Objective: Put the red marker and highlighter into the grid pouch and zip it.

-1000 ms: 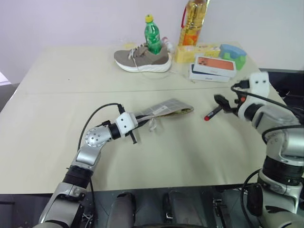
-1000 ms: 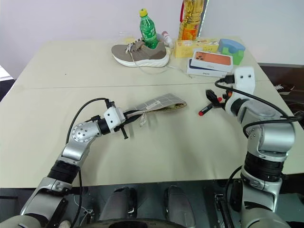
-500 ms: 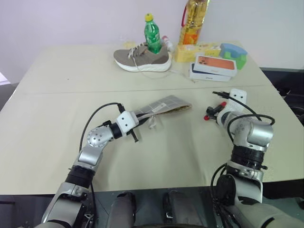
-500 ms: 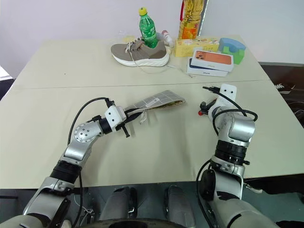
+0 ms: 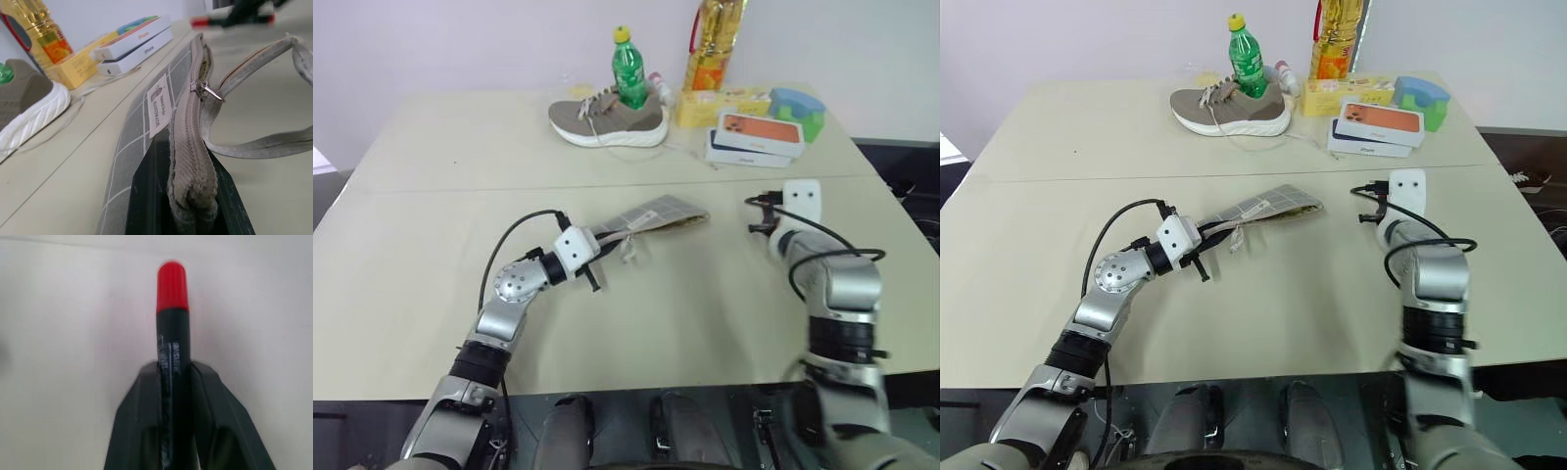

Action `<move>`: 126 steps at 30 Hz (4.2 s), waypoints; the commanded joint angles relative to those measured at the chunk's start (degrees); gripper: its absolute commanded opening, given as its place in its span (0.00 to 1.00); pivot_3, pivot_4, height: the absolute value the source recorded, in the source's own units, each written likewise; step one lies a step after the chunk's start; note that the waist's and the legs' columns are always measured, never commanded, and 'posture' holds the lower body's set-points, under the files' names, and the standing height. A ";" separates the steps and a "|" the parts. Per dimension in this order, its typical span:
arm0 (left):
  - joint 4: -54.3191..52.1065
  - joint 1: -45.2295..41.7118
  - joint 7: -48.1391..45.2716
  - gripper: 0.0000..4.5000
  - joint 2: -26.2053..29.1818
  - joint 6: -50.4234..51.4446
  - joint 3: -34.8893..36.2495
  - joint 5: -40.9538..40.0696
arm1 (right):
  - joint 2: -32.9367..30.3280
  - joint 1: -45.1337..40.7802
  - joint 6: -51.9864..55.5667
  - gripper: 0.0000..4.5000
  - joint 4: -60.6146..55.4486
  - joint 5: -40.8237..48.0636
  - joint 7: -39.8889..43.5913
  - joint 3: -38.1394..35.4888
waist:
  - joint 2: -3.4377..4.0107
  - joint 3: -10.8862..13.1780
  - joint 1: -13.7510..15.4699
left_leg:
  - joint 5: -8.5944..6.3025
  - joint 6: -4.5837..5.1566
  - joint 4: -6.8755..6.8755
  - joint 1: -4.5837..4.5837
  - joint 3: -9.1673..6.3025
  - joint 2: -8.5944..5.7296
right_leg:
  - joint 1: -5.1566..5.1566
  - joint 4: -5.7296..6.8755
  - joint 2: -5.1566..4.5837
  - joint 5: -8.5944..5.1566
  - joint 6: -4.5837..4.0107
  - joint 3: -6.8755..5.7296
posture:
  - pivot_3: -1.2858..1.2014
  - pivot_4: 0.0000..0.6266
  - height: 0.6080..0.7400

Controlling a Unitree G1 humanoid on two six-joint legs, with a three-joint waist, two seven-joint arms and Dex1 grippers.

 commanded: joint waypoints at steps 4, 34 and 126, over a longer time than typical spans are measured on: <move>-0.40 -1.82 -0.63 0.00 -0.07 -0.38 1.66 -1.67 | -13.23 6.21 -21.22 0.06 -10.77 -3.04 16.60 7.19 | -0.06 0.02 -0.26 | -0.01 0.01 0.00 0.08 -0.03 0.08 | 0.02 0.02 0.15 -0.01 0.01 -0.02 | 0.52 0.24 1.00; -2.43 -1.26 -3.15 0.00 -1.08 -1.05 0.06 -2.45 | -15.28 7.66 -29.80 0.06 -12.36 -13.47 28.04 11.61 | -0.07 0.02 0.16 | 0.00 0.00 0.12 0.08 0.08 0.05 | 0.05 0.03 0.06 0.02 0.02 0.00 | 0.52 0.24 1.00; -0.62 -4.15 -2.23 0.00 -5.66 3.72 1.45 -3.10 | 0.87 2.83 -24.62 0.01 -18.96 -5.67 23.00 16.35 | -0.06 0.02 0.11 | 0.00 0.00 0.28 0.21 -0.09 0.03 | 0.33 0.07 0.06 0.03 0.02 -0.08 | 0.52 0.24 1.00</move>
